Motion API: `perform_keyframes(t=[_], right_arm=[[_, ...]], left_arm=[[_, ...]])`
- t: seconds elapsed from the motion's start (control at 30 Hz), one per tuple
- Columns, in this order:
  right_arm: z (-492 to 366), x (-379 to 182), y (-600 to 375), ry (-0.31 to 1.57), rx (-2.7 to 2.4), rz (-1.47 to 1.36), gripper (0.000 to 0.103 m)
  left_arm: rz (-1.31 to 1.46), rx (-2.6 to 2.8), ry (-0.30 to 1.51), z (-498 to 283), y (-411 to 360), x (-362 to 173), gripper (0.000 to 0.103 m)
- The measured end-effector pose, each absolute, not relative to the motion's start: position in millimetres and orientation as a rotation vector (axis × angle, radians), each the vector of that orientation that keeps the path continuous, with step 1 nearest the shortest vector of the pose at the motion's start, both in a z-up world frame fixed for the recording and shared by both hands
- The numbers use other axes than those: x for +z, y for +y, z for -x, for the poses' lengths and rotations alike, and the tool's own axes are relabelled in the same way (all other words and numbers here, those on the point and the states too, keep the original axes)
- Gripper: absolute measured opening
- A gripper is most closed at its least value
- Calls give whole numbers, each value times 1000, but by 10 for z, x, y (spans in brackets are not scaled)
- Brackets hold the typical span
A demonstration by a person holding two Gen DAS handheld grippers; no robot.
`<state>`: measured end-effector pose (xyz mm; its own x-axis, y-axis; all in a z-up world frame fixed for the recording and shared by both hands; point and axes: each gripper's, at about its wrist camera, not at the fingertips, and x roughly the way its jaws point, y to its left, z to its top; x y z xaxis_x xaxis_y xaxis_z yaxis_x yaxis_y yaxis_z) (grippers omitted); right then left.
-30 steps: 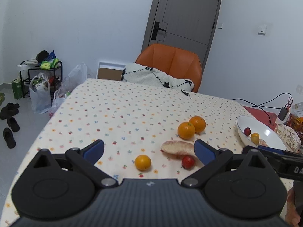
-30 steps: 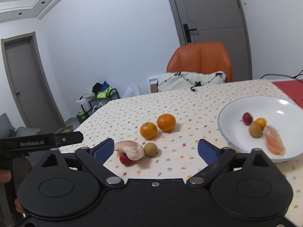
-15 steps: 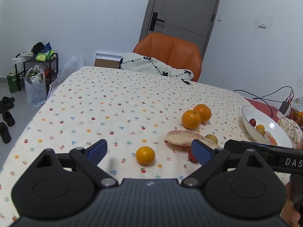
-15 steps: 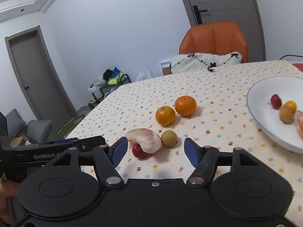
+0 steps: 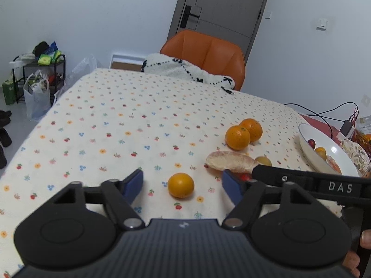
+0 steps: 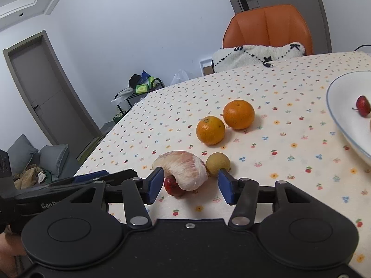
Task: Organize fruits
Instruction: 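Grasp a mandarin orange with the left tool while the right tool grasps the pink pomelo segment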
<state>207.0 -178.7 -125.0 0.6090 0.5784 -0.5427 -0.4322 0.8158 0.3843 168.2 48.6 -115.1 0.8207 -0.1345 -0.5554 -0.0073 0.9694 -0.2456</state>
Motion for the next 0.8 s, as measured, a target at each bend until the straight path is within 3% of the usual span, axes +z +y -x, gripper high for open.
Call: perform_keyframes(t=[0.1,0.2,0.37,0.43,0.8], right_arm=[[-2093,-1262,-1765,709,588,-226,52],[-2107,-1274,-1758,717,589,-235,49],[-2114,-1283,-1762,715,589,-245,35],[-2110,-1275,-1773,713,592,-247,31],[-1987,-1122,-1875,639,585,-258,29]], left_arm=[[239,-78,602,-1697,482,-1174,67],[247,-88,603,-1712,492,-1178,59],[255,-82,612,-1716,511,-1182,23],[269,-85,614,-1717,535,-1174,23],[274,-93,578,-1629,512,-1035,23]])
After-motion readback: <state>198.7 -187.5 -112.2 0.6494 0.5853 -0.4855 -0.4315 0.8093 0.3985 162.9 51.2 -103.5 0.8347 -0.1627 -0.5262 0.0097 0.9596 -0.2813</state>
